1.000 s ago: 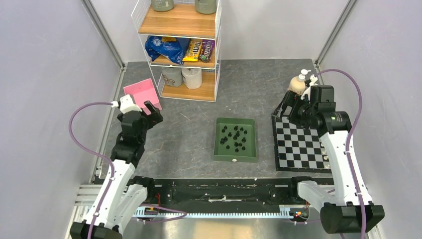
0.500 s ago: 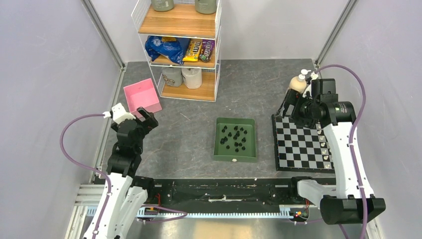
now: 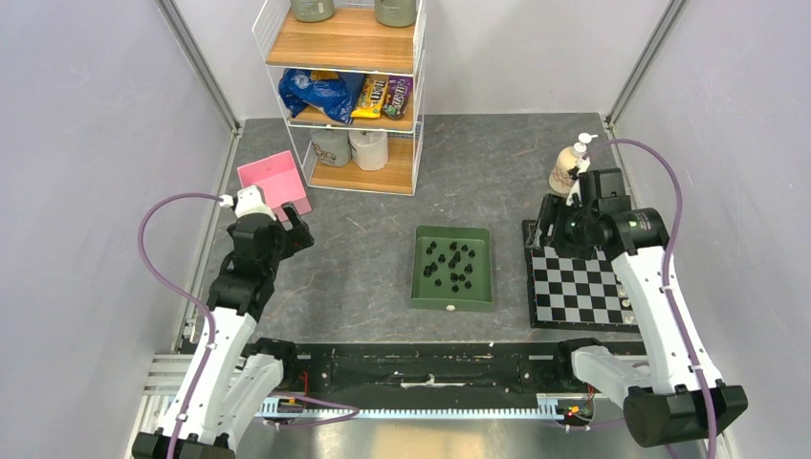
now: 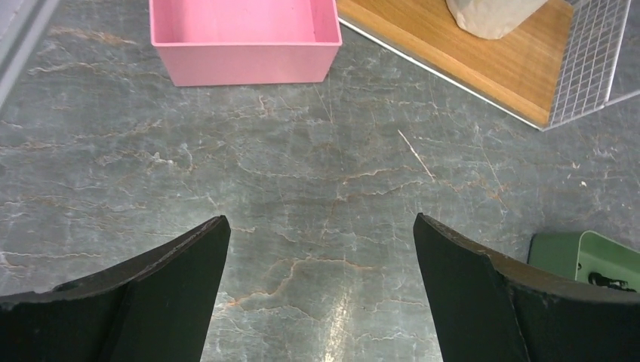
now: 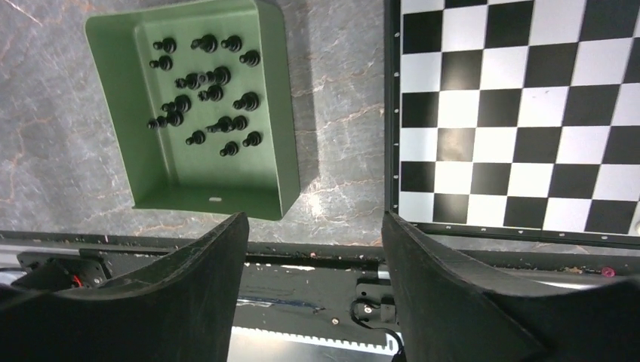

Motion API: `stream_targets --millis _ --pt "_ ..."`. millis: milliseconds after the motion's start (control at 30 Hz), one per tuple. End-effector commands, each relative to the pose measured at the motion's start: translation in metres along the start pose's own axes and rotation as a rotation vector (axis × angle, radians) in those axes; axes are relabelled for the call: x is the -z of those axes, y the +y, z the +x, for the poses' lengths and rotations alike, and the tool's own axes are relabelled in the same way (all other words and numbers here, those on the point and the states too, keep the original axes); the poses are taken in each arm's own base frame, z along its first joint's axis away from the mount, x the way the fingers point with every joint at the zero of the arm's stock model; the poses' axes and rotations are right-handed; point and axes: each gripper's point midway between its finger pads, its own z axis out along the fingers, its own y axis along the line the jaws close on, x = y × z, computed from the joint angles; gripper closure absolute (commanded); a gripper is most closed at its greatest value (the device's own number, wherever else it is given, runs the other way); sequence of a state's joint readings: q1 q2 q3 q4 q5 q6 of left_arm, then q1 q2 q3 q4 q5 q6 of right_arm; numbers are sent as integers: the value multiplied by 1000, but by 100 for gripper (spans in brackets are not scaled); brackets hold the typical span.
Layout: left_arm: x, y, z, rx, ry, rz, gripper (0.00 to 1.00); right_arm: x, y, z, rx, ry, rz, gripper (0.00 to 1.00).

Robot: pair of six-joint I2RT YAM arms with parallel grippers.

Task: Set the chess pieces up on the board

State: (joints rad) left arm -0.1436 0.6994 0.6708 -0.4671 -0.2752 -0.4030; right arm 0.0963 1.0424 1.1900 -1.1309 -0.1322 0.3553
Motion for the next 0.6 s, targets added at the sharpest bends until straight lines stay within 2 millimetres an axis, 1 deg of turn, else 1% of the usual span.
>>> stream_targets --millis 0,100,267,433,567 --pt "-3 -18 2 5 21 90 2 -9 12 8 43 0 2 29" --pt "-8 -21 4 -12 44 96 2 -20 26 10 66 19 3 32" --pt "-9 -22 6 -47 86 95 2 -41 47 6 96 37 -4 33" --pt "-9 -26 8 -48 93 118 2 -60 64 -2 122 24 4 34" --pt "-10 -31 11 -45 101 147 2 -77 79 0 152 52 12 36"
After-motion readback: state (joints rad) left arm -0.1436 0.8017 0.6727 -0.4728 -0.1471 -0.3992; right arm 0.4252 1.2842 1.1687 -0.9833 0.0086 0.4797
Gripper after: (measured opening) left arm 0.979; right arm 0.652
